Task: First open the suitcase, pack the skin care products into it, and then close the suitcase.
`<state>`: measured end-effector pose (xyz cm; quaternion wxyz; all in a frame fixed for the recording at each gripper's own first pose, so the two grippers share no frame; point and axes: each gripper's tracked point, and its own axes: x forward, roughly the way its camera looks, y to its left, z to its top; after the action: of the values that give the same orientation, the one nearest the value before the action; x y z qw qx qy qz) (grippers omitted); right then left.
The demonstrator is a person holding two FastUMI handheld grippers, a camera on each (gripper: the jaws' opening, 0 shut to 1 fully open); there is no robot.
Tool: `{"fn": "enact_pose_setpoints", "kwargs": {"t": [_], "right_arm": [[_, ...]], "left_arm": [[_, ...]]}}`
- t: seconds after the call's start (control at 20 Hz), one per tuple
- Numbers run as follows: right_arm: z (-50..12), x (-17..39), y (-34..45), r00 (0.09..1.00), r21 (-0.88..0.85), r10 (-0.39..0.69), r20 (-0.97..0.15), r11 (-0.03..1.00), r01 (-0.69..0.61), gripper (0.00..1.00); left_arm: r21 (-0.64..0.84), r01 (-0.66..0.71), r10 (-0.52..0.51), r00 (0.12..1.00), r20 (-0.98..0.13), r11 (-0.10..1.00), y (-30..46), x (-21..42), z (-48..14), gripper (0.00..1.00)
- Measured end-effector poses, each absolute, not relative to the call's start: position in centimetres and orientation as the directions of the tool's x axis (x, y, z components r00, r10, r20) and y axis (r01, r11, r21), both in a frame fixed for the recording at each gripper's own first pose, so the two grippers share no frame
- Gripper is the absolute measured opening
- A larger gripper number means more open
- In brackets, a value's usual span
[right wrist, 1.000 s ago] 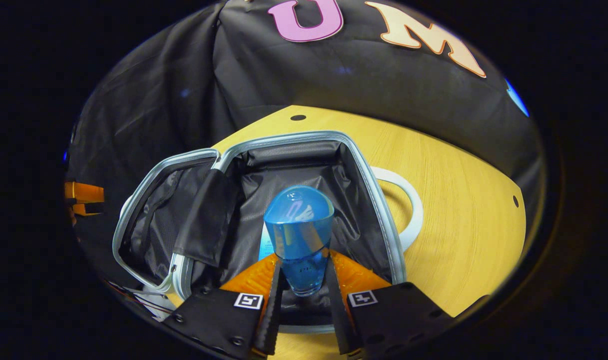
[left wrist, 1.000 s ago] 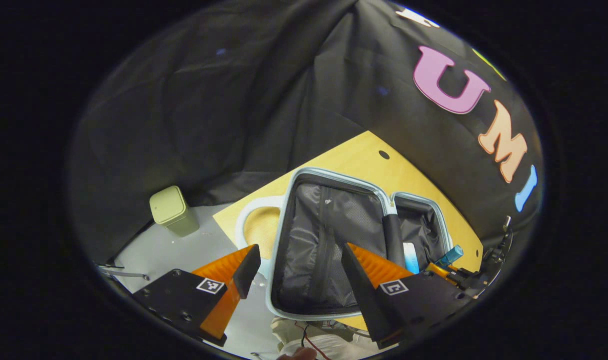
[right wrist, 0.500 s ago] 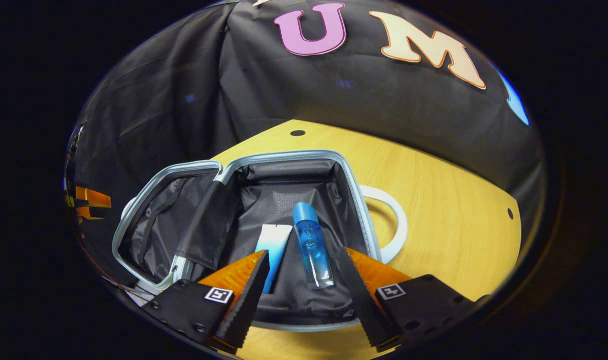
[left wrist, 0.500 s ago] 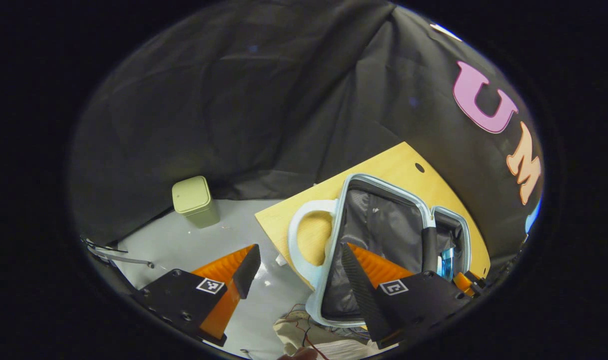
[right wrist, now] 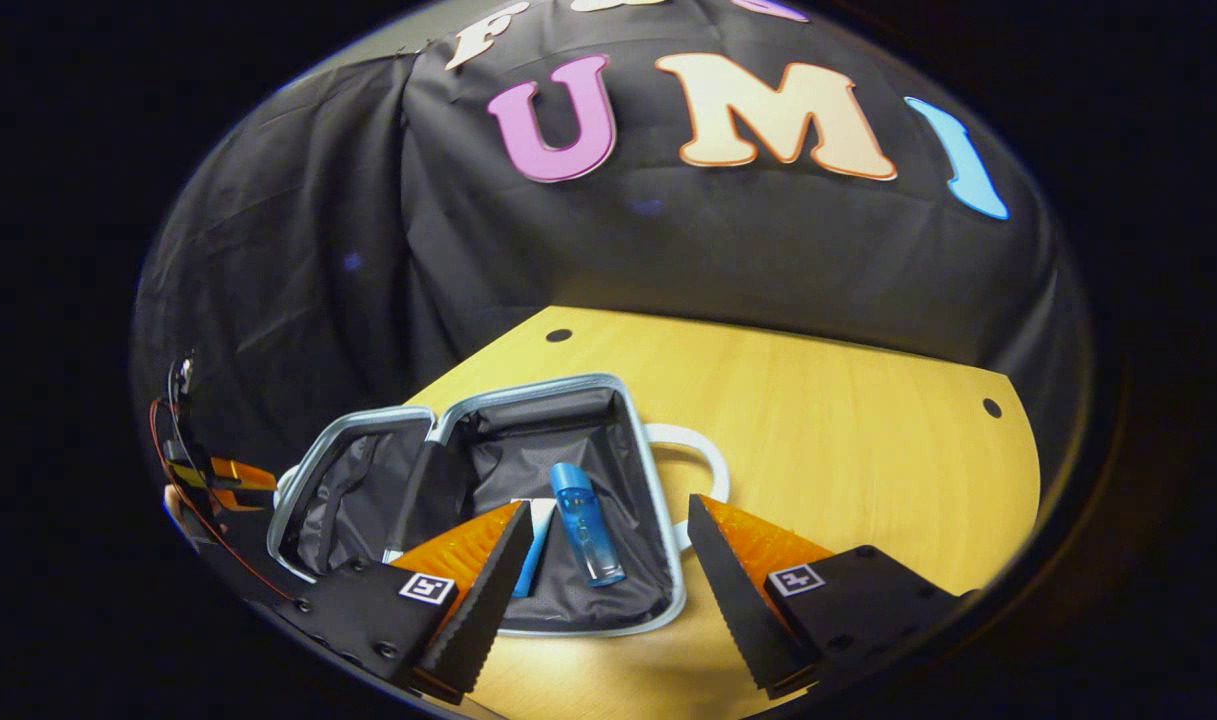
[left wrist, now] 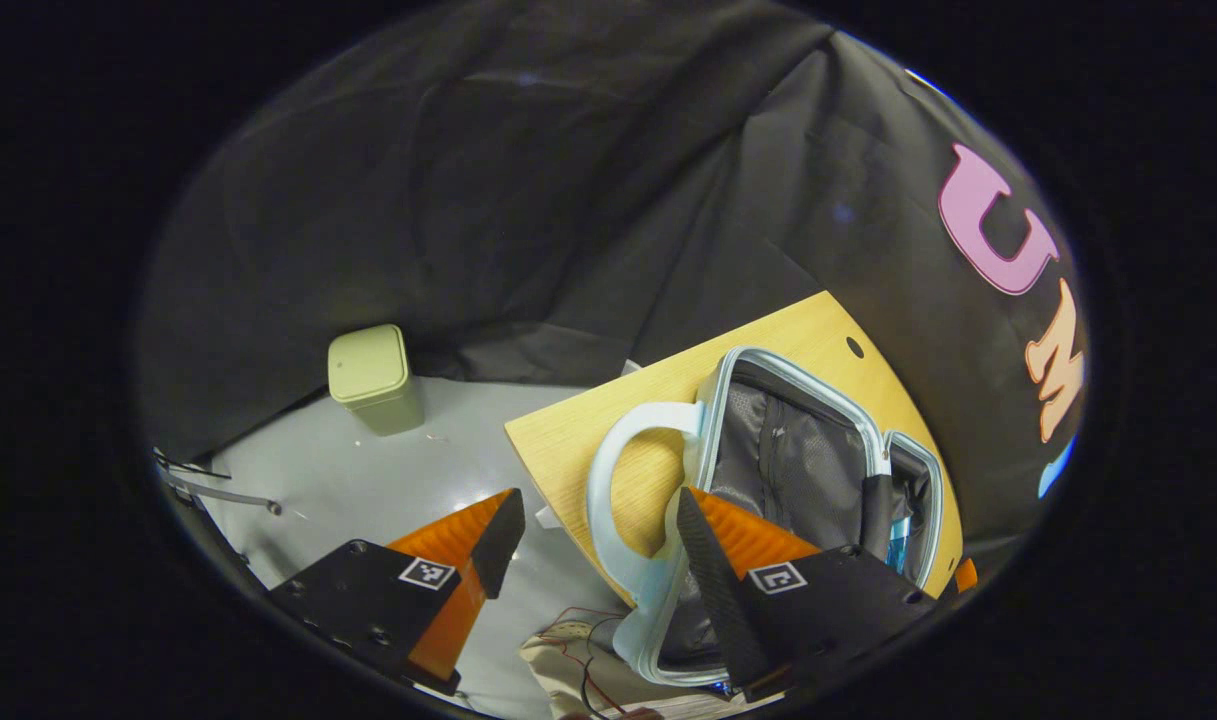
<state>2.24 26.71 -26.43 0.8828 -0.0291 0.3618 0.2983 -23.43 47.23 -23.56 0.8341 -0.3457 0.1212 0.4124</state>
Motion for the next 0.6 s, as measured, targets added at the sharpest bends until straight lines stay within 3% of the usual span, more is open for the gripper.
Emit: {"fn": "enact_pose_setpoints", "kwargs": {"t": [0.25, 0.3, 0.35, 0.45, 0.5, 0.6], "right_arm": [[-24.6, 4.0, 21.8, 0.638, 0.112, 0.431, -0.639, 0.872, -0.477, 0.98], [-24.3, 4.2, 20.8, 0.649, 0.100, 0.414, -0.638, 0.880, -0.464, 0.98], [-24.0, 4.3, 20.0, 0.660, 0.088, 0.399, -0.636, 0.888, -0.452, 0.98], [-23.0, 4.6, 18.7, 0.682, 0.070, 0.381, -0.624, 0.897, -0.437, 0.98], [-22.6, 4.7, 18.3, 0.691, 0.067, 0.376, -0.618, 0.900, -0.430, 0.95], [-21.8, 4.7, 17.8, 0.702, 0.065, 0.371, -0.607, 0.904, -0.422, 0.98]], "left_arm": [[-0.546, -0.744, 0.557, 0.659, -0.505, 0.385, 47.5, -22.2, -25.9, 0.71], [-0.566, -0.732, 0.543, 0.671, -0.505, 0.378, 47.5, -21.9, -26.1, 0.60], [-0.585, -0.722, 0.527, 0.682, -0.508, 0.370, 47.4, -21.7, -26.3, 0.63], [-0.609, -0.706, 0.507, 0.697, -0.507, 0.362, 47.4, -21.4, -26.7, 0.54], [-0.614, -0.702, 0.502, 0.701, -0.507, 0.360, 47.6, -21.3, -26.8, 0.45], [-0.633, -0.686, 0.494, 0.715, -0.496, 0.357, 47.6, -20.9, -26.5, 0.14]]}}
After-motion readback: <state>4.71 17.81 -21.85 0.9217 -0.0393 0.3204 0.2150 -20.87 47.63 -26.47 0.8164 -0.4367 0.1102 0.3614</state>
